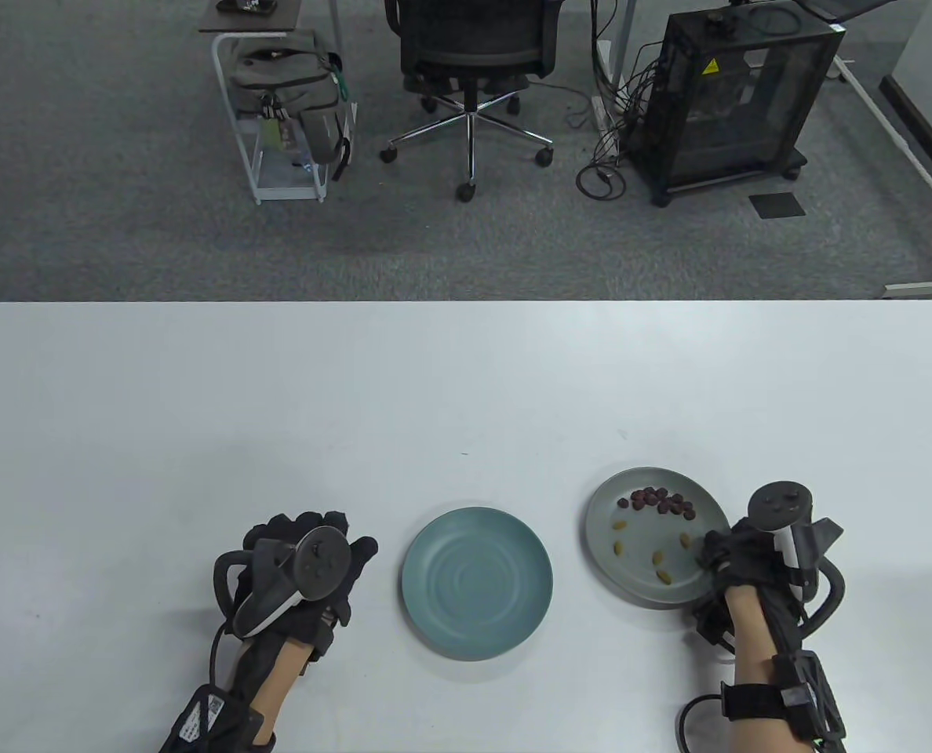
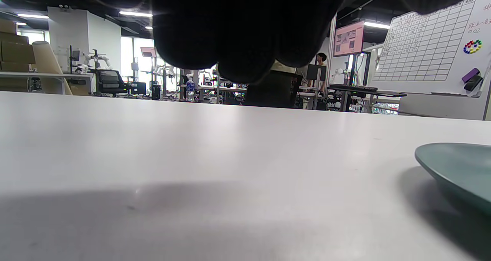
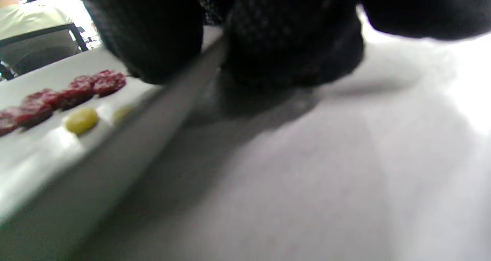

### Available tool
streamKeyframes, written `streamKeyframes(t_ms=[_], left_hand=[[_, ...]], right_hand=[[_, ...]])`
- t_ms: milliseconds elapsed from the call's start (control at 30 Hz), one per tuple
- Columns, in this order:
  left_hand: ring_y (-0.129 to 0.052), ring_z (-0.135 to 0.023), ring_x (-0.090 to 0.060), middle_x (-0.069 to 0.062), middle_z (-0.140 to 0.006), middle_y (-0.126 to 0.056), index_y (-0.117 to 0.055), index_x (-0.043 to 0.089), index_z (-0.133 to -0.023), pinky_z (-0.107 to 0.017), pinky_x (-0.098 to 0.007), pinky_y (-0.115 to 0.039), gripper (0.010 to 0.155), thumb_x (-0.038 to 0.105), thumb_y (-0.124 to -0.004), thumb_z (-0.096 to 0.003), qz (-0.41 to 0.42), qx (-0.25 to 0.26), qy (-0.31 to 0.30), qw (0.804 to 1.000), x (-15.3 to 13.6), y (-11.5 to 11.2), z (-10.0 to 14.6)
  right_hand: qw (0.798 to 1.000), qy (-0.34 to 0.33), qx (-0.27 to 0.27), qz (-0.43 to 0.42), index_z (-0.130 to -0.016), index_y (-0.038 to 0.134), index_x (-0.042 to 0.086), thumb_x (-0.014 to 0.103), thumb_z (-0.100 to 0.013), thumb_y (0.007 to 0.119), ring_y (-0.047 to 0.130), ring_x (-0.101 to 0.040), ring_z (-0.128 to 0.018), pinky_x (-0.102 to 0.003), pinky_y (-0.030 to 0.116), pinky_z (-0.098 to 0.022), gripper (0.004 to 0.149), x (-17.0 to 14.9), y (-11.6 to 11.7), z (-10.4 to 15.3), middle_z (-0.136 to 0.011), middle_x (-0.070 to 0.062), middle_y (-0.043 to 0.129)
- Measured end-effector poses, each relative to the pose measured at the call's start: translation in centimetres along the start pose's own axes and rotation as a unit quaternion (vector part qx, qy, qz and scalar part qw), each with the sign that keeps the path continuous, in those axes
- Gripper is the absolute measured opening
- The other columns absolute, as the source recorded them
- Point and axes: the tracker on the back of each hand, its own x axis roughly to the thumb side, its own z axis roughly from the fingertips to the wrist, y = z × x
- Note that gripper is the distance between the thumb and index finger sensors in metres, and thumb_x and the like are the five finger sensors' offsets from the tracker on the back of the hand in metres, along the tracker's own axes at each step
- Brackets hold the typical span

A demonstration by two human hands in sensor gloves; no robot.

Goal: Pick raisins with hand pinch into plate

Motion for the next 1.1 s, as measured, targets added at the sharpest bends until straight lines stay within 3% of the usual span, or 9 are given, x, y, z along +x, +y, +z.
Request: streamKeyframes(t_ms=[467,767,1100], left_hand=[[-0.086,-0.07,-0.044,-0.014,-0.083,-0.092,-0.081,0.016,-0.09,-0.06,-0.067,-0.058,0.069,0.065,-0.061,-0.047,0.008,-0.014,0.0,1.0,0.0,-0.2,-0.1],[-0.086,-0.071,-0.045,-0.014,-0.085,-0.091,-0.08,0.016,-0.091,-0.06,-0.067,-0.058,0.07,0.065,-0.061,-0.047,0.008,-0.023,0.0,1.0,-0.1,-0.2,-0.1],[-0.086,-0.071,-0.044,-0.014,-0.084,-0.092,-0.08,0.015,-0.091,-0.06,-0.067,-0.059,0.07,0.066,-0.06,-0.0468,0.029,-0.018,-0.003,0.999,0.0,0.2,-0.1]], right_hand=[[0.995,0.022,0.032,-0.087,-0.077,0.09,0.006,0.036,-0.04,0.094,0.106,-0.013,-0.015,-0.032,0.093,-0.014,0.048,-1.7,-0.5,-0.8,-0.049,-0.007,0.108],[0.981,0.038,0.072,-0.175,-0.077,0.088,0.004,0.034,-0.041,0.093,0.106,-0.015,-0.01,-0.031,0.093,-0.012,0.047,-3.3,-0.6,-1.5,-0.05,-0.01,0.11],[0.967,0.009,0.109,-0.23,-0.078,0.087,0.003,0.033,-0.042,0.091,0.104,-0.014,-0.008,-0.032,0.092,-0.012,0.047,-2.7,-0.8,-1.1,-0.052,-0.012,0.11]])
